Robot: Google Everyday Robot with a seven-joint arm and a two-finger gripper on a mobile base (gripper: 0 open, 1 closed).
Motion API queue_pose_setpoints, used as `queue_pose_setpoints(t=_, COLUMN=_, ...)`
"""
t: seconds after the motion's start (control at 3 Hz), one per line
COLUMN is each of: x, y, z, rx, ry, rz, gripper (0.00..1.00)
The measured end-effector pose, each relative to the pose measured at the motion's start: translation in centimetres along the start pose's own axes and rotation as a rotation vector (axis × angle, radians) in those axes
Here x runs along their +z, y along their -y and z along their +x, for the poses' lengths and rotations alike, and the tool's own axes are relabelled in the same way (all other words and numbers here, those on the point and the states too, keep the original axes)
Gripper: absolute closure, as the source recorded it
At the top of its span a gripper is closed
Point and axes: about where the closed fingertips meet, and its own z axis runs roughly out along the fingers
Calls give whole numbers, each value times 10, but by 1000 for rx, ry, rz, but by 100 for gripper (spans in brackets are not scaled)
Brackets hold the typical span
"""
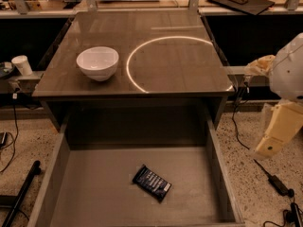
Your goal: Pick rxbar blueberry from top drawer and place on counter
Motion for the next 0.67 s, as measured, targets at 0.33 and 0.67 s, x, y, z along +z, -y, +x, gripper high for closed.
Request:
queue_pose_setpoints(t=0.33, x=8, y=-10, z=-3, rx=-2, ry=20, rz=-27, gripper=0)
queue_pose_setpoints(t=0.67, x=19, y=-21, z=-5, rx=2, ry=48, rz=-57, gripper=0)
